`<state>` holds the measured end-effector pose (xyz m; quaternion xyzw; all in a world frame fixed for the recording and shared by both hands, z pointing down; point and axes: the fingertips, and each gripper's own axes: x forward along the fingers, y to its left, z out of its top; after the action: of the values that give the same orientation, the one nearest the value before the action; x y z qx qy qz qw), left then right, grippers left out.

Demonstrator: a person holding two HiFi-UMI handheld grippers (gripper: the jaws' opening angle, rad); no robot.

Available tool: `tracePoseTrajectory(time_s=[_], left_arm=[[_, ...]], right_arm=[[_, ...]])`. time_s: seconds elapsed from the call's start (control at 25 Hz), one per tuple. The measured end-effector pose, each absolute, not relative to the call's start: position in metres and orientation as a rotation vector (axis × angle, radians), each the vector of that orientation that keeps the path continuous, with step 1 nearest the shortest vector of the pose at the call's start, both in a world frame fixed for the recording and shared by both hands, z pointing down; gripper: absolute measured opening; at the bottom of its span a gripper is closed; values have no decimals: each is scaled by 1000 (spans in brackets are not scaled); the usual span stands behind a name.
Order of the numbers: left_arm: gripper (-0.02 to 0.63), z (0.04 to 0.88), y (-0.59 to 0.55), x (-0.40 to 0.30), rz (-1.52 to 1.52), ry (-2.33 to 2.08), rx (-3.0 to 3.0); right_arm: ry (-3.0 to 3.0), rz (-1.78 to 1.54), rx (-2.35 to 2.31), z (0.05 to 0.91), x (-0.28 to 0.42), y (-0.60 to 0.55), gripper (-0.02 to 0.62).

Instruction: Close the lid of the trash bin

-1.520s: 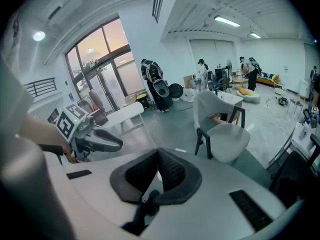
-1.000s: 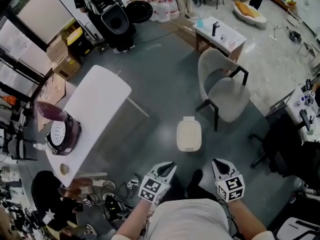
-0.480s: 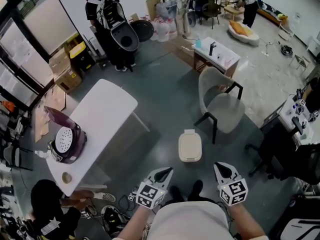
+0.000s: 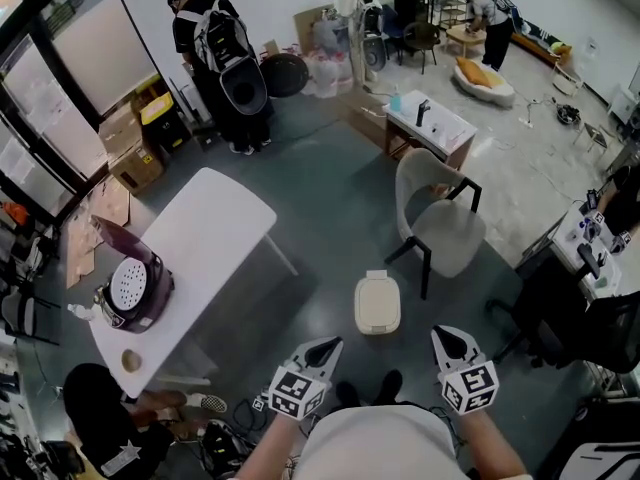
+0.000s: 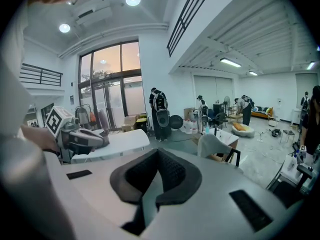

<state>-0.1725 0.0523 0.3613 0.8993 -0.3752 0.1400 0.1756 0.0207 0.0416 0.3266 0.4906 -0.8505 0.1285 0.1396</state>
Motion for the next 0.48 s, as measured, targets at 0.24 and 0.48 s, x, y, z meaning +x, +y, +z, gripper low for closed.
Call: tracePoseTrajectory(time_s=[0.24, 0.48], left_arm=[[14, 362, 53, -172, 384, -1072, 2549], [14, 358, 50, -173, 381, -1077, 2538]], right_arm=[[-2469, 355, 1408, 330, 20, 45, 12], [-2469, 346, 1396, 323, 17, 42, 12]])
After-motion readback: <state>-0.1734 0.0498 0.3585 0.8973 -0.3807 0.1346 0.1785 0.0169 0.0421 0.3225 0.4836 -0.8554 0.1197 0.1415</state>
